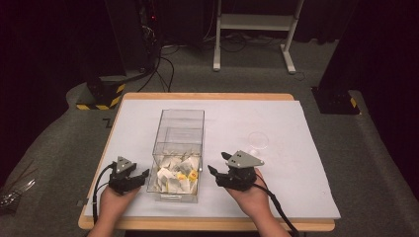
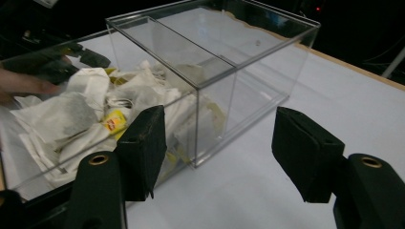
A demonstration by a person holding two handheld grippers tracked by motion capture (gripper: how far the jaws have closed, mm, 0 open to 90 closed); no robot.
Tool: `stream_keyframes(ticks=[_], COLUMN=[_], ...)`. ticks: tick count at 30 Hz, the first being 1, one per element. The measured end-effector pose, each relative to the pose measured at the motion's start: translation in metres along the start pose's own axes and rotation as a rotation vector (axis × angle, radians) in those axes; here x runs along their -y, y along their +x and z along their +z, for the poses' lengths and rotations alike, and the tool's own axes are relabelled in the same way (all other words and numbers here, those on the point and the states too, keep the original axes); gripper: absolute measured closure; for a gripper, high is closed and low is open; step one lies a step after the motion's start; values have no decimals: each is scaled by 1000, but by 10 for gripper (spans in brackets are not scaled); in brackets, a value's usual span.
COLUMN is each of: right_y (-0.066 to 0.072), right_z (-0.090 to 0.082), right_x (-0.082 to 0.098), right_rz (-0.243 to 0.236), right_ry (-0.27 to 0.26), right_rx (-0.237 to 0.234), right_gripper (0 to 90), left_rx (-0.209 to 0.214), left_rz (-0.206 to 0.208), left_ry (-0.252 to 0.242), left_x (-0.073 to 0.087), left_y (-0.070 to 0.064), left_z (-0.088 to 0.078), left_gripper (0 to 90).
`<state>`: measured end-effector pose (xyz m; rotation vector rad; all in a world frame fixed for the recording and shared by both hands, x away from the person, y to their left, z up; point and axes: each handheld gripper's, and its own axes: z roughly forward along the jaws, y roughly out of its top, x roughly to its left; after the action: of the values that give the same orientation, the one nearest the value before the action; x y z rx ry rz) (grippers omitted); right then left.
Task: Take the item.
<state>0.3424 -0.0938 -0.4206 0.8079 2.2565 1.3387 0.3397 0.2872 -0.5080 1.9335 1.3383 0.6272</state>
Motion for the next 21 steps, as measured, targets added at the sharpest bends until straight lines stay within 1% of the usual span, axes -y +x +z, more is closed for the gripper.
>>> stream_keyframes(ticks=[1,4,8,11,13,17,21], right_y=[5,12,24,37,46,63,78], right_z=[2,6,14,22,28,37,45], right_x=[-4,-11,-20,-26,-29,-32,-32], right_rz=[-13,-28,-28,-42,-49,-69,-77], right_ry=[1,4,22,37,44,65,88], right_rx=[-8,-32,-78,-109,-130,-156,-181], right_gripper=[366,375,376,386,396,420,443], left_rx=[2,5,11,15,9,16,14], left_rz=[2,7,5,8,21,18,9], left_ry=[-4,-12,-10,-20,-28,-24,-44], left_x=[0,1,0,1,1,1,2], left_y=[0,0,0,0,0,0,0], left_z=[-1,-1,-1,-2,-3,-3,-4], left_gripper=[417,423,420,412,406,398,396])
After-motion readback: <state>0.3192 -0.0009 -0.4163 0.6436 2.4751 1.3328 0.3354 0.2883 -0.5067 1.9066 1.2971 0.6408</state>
